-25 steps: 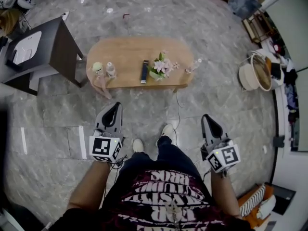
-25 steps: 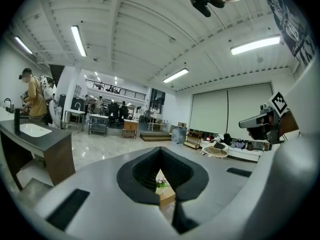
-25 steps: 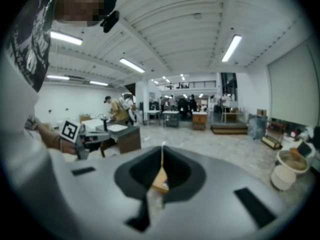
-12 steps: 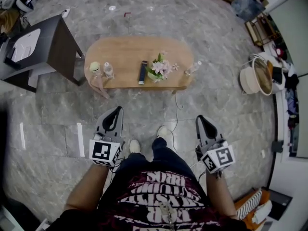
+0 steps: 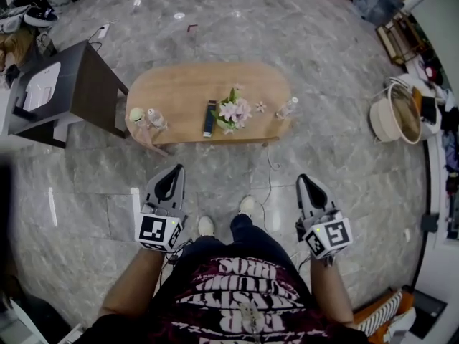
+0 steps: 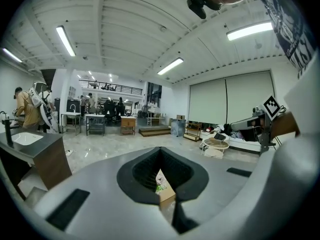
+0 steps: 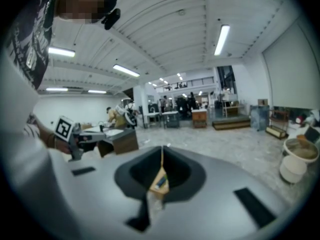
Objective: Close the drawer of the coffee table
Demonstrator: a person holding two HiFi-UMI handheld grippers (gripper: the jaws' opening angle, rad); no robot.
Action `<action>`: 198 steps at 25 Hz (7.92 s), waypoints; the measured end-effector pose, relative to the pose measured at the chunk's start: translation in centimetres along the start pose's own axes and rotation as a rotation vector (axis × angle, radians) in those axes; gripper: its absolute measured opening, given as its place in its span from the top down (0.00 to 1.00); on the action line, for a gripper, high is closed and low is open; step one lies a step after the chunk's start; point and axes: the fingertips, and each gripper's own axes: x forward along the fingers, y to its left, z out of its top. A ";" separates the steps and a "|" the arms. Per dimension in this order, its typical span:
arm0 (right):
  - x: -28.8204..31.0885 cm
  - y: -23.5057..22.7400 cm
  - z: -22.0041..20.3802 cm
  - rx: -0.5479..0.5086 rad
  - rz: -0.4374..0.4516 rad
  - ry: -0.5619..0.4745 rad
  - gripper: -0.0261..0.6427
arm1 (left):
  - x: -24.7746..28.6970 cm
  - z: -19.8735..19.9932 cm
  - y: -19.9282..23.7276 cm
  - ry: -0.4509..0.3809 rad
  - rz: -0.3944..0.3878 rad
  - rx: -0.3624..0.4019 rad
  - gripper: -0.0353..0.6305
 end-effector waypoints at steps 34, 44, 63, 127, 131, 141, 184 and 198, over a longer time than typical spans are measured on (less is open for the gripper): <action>20.4 -20.5 -23.1 0.007 0.164 0.413 0.91 | 18.7 -31.3 1.3 0.486 0.050 -0.202 0.91; 24.3 -22.3 -35.3 -0.012 0.180 0.516 0.91 | 22.4 -42.9 3.3 0.613 0.031 -0.170 0.91; 28.0 -28.9 -51.3 -0.472 0.211 0.766 0.67 | 27.8 -56.5 8.8 0.692 -0.017 0.005 0.69; 24.4 -25.6 -56.9 -0.477 0.356 0.788 0.71 | 24.8 -59.9 2.0 0.814 -0.065 0.002 0.59; 26.2 -26.4 -56.2 -0.468 0.325 0.778 0.71 | 26.6 -59.6 3.1 0.806 -0.074 0.006 0.59; 31.9 -29.0 -54.0 -0.455 0.265 0.735 0.68 | 31.8 -58.1 6.1 0.731 -0.058 -0.035 0.58; 7.0 -11.3 3.4 -0.143 0.110 -0.079 0.91 | 14.4 10.7 -7.3 -0.207 0.026 0.105 0.91; 17.2 -9.0 9.4 -0.135 0.109 -0.074 0.91 | 23.9 13.7 -3.0 -0.233 -0.086 0.098 0.91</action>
